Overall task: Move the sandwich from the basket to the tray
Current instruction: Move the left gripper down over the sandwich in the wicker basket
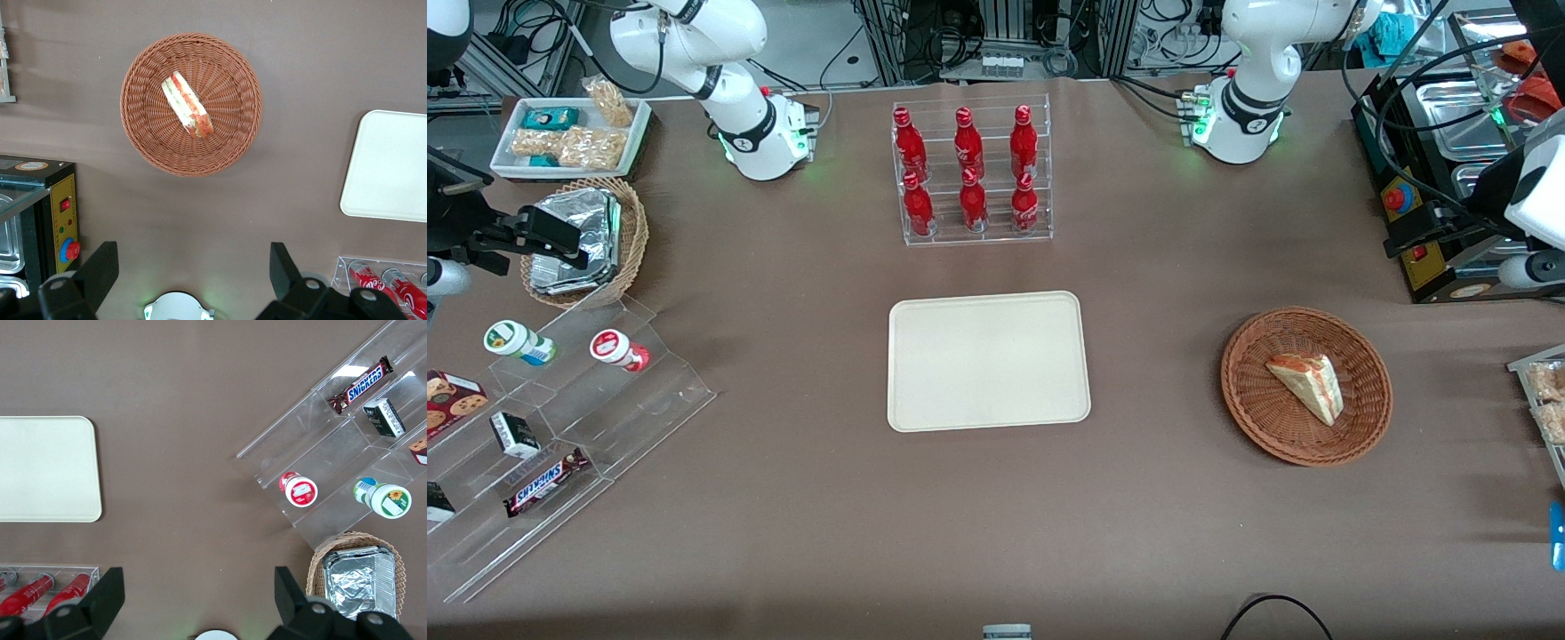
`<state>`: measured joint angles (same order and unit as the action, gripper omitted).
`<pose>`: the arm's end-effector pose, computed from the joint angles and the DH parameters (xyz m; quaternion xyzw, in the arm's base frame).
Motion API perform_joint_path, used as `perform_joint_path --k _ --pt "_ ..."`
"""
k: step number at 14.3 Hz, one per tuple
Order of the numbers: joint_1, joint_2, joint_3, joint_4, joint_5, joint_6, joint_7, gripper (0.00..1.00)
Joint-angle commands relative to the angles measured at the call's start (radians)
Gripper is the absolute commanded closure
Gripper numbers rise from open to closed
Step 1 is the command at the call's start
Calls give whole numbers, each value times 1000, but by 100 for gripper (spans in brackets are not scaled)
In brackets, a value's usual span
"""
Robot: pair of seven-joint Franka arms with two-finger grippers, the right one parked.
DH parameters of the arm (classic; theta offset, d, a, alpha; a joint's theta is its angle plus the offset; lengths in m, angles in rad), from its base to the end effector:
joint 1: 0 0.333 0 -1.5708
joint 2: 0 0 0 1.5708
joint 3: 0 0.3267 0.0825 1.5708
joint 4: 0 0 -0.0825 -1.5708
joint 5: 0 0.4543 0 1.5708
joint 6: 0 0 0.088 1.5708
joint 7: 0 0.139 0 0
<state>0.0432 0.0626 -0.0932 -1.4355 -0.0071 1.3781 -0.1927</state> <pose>0.6198 -0.0303 0.6208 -0.9957 -0.0706 0.0602 0.0009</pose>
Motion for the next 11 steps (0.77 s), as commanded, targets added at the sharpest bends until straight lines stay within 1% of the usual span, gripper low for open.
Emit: perform_joint_path --k 1,2,4,5,7,8,9,11 --pt "-13 -21 13 -42 -4 13 28 0" --pt "-13 -21 13 -55 -2 16 35 0" --pt "-5 -17 15 -136 3 27 36 0" --pt "-6 -8 16 -210 6 71 36 0" --pt "-6 -7 18 -360 7 265 36 0" --pt "-5 -7 18 -412 9 338 36 0" --pt "-5 -3 18 -463 21 408 36 0" --pt "-5 28 20 -546 70 554 35 0"
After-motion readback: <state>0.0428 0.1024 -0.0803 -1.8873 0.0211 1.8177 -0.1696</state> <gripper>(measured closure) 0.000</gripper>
